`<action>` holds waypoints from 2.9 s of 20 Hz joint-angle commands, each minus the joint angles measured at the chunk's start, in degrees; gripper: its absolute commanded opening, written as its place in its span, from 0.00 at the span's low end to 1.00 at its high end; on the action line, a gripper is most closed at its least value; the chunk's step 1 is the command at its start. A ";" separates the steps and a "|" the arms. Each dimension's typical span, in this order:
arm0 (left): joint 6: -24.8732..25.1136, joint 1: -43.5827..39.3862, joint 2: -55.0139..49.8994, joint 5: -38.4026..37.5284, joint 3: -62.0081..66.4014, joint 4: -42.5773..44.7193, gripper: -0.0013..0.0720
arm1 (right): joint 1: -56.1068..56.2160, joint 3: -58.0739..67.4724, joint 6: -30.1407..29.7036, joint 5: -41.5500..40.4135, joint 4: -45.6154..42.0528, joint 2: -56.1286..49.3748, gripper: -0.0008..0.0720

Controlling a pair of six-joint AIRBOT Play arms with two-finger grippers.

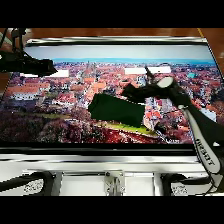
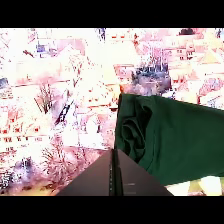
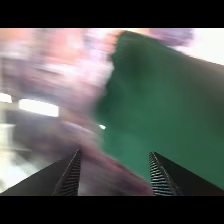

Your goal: Fold the shirts.

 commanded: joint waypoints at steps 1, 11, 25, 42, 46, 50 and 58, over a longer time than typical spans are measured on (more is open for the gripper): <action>-0.02 0.02 0.13 -0.02 0.00 0.04 0.09 | -8.22 -1.40 11.26 16.74 -25.79 1.88 0.94; -0.07 0.02 0.13 3.93 0.02 -0.90 0.09 | -7.48 -12.46 -0.59 -0.26 -2.34 -6.32 0.94; -0.07 0.00 0.15 7.17 0.07 -5.18 0.09 | -35.67 7.19 -2.01 17.90 -4.24 11.41 0.11; 0.17 -7.26 0.26 6.95 0.07 -9.49 0.09 | -71.82 7.19 4.50 14.25 -22.21 18.21 0.11; 0.17 -7.67 0.26 6.97 0.07 -9.46 0.09 | -72.91 6.60 7.58 23.26 -34.25 18.16 0.11; 0.17 -7.69 0.26 6.93 0.07 -9.49 0.09 | -72.91 1.99 8.31 33.57 -46.69 18.97 0.12; 0.15 -7.69 0.26 6.91 0.07 -9.49 0.09 | -72.91 -22.45 15.28 25.05 -54.42 24.68 0.15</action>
